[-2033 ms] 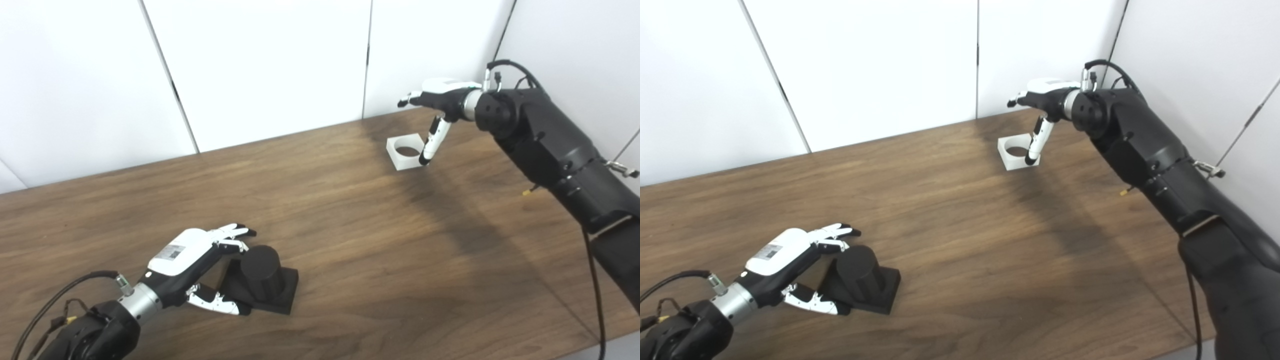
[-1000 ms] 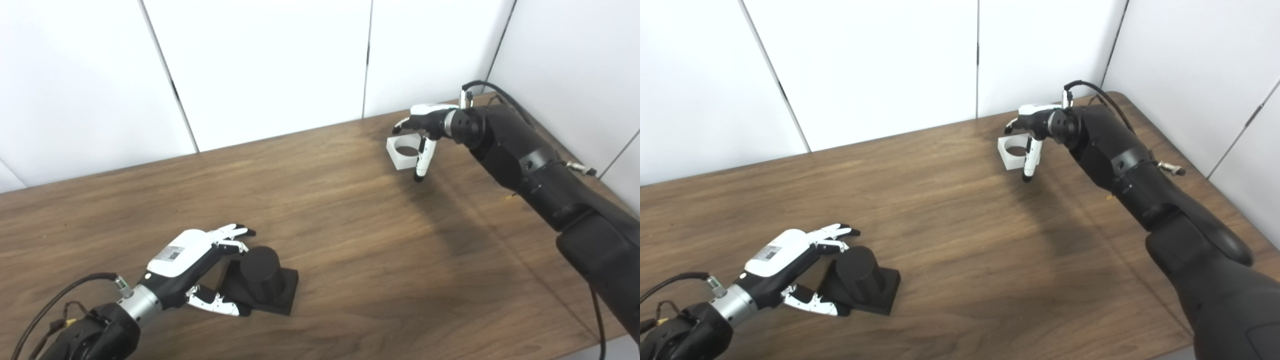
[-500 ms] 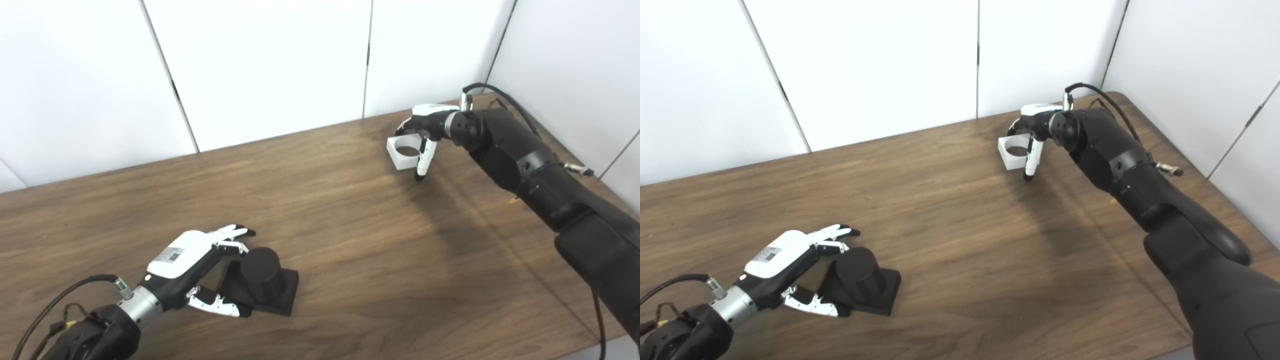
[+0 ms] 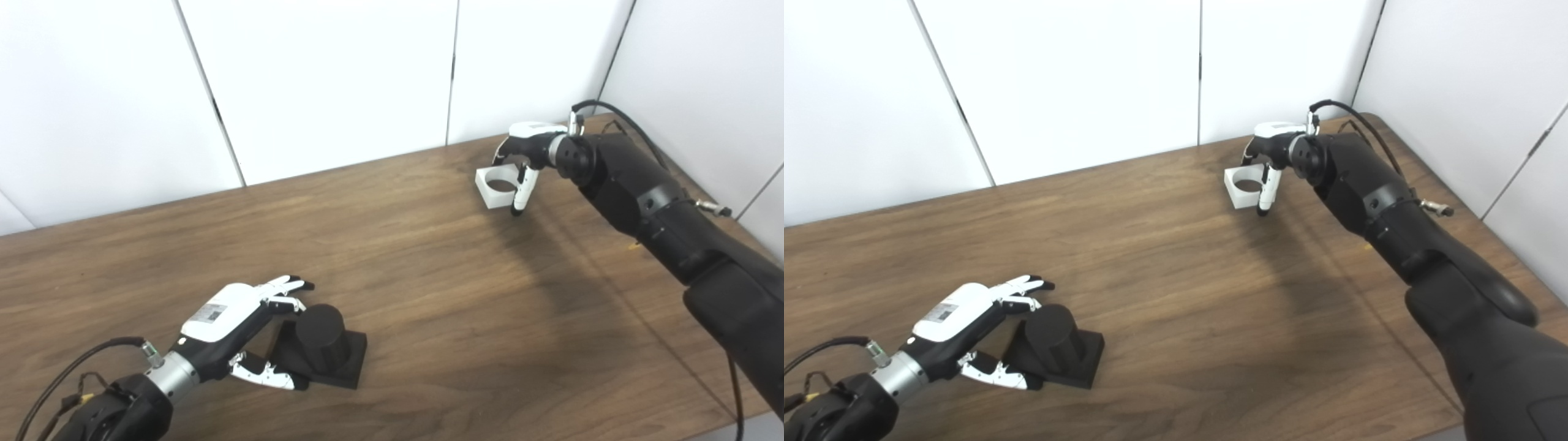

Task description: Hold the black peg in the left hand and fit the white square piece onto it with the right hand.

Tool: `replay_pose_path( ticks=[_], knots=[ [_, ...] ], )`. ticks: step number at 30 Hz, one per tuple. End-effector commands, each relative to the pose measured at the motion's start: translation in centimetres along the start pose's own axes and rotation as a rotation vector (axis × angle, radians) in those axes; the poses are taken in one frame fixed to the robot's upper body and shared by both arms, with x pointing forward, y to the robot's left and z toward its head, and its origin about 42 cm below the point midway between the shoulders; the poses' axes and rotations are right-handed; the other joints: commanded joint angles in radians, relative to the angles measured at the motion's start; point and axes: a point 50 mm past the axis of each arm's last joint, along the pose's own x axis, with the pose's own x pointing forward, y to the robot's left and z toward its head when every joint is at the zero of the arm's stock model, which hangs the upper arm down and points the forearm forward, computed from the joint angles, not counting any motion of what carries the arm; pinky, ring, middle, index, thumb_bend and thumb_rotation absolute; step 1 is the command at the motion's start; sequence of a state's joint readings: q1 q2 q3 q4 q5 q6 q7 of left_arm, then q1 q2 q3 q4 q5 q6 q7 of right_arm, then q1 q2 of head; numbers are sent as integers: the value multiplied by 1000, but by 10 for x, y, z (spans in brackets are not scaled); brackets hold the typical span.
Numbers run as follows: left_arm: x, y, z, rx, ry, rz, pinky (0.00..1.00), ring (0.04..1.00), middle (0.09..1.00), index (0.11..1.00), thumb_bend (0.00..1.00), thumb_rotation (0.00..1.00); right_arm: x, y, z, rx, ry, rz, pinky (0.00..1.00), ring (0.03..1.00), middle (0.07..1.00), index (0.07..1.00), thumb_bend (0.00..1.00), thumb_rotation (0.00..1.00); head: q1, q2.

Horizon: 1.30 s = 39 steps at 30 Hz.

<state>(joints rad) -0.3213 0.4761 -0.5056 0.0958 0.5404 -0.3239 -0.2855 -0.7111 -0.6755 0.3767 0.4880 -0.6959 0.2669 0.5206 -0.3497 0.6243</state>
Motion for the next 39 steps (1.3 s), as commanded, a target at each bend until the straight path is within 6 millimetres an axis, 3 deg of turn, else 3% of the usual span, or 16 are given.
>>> replay_pose_path(
  ticks=[1,2,5,16,21,24,31,39],
  knots=[
    [-16,-29,-7,-5,47,-155,859,955,913,490,523,58,-5,-10,-8,-6,7,-5,894,904,870,561,641,110,-2,9],
    [-16,-29,-7,-5,47,-157,857,955,913,490,523,58,-5,-9,-8,-11,5,-3,887,899,867,520,570,126,-2,9],
    [-16,-28,-7,-6,45,-162,854,950,914,490,523,58,-6,-6,-9,-23,1,0,848,886,853,493,526,133,-3,13],
    [-17,-27,-9,-4,46,-163,847,944,915,490,523,58,-10,7,-16,-85,-24,-25,789,866,818,486,520,127,-4,19],
    [-17,-26,-8,-2,46,-163,851,948,914,490,523,57,-12,14,-21,-70,-71,-118,732,833,794,483,521,125,-2,22],
    [-17,-26,-9,-1,47,-163,848,948,913,490,523,57,-14,15,-22,-60,-91,-175,749,833,778,482,522,125,-3,24],
    [-16,-25,-10,-7,43,-158,848,948,913,490,523,58,-22,6,-17,-44,-147,-259,799,838,766,481,522,124,10,30],
    [-12,-23,-10,-1,54,-167,852,961,922,491,524,60,-37,-12,5,-83,-241,-299,832,858,788,482,522,124,36,39]
  ],
)
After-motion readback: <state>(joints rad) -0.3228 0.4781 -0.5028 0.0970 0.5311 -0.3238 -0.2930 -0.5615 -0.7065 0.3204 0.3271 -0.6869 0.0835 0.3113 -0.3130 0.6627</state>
